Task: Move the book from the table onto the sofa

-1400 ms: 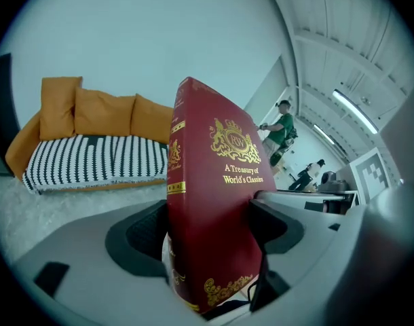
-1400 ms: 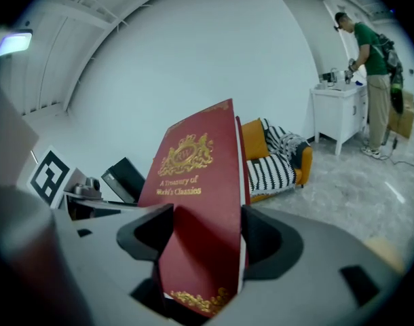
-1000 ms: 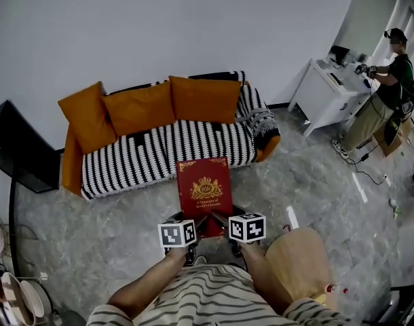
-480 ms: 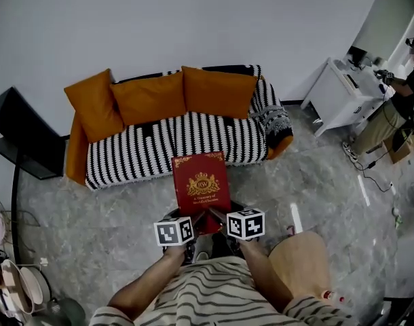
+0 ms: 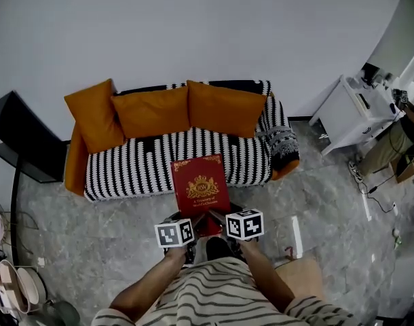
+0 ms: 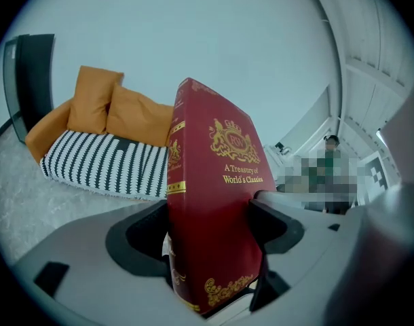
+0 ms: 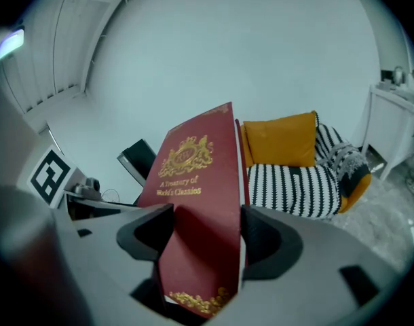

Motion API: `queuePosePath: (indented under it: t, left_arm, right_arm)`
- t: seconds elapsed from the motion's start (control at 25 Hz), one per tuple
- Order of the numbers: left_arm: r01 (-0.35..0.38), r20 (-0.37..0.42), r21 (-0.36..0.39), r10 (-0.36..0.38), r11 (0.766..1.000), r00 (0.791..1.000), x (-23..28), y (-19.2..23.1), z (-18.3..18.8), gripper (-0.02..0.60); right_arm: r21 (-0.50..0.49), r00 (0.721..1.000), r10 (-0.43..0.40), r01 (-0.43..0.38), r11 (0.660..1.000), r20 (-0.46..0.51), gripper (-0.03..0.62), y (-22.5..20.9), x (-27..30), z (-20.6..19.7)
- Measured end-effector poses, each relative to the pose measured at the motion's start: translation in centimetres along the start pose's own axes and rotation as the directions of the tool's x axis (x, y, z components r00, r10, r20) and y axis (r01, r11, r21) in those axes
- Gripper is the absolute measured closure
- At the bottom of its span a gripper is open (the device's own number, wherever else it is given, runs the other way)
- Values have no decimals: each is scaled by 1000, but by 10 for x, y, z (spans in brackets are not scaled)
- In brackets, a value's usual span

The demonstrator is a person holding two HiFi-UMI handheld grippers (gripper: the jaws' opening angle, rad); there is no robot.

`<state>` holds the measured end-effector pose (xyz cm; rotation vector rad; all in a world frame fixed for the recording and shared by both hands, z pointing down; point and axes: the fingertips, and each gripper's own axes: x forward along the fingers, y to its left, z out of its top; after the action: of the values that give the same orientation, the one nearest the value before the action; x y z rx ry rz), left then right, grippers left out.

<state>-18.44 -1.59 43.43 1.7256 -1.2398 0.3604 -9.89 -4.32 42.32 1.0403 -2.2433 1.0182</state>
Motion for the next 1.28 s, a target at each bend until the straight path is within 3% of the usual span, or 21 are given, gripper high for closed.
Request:
queuePosePath:
  t: [0.32, 0.56, 0.8, 1.28]
  left_arm:
    - [-29, 16, -21, 30, 999, 999, 75, -15, 92, 209]
    - [-51, 11, -22, 52, 998, 999, 119, -25, 138, 209]
    - [-71, -6, -46, 71, 996, 997, 146, -26, 156, 209]
    - [-67, -63, -75, 62, 995, 996, 166, 1, 169, 209]
  right_arm:
    - [-20, 999, 34, -35, 999, -20, 267, -68, 40, 93]
    - [-10, 998, 57, -57, 998, -21, 267, -109, 61, 139]
    - [3, 997, 67, -67, 998, -35, 267, -134, 77, 157]
    - [43, 995, 49, -46, 998, -81, 269, -139, 112, 163]
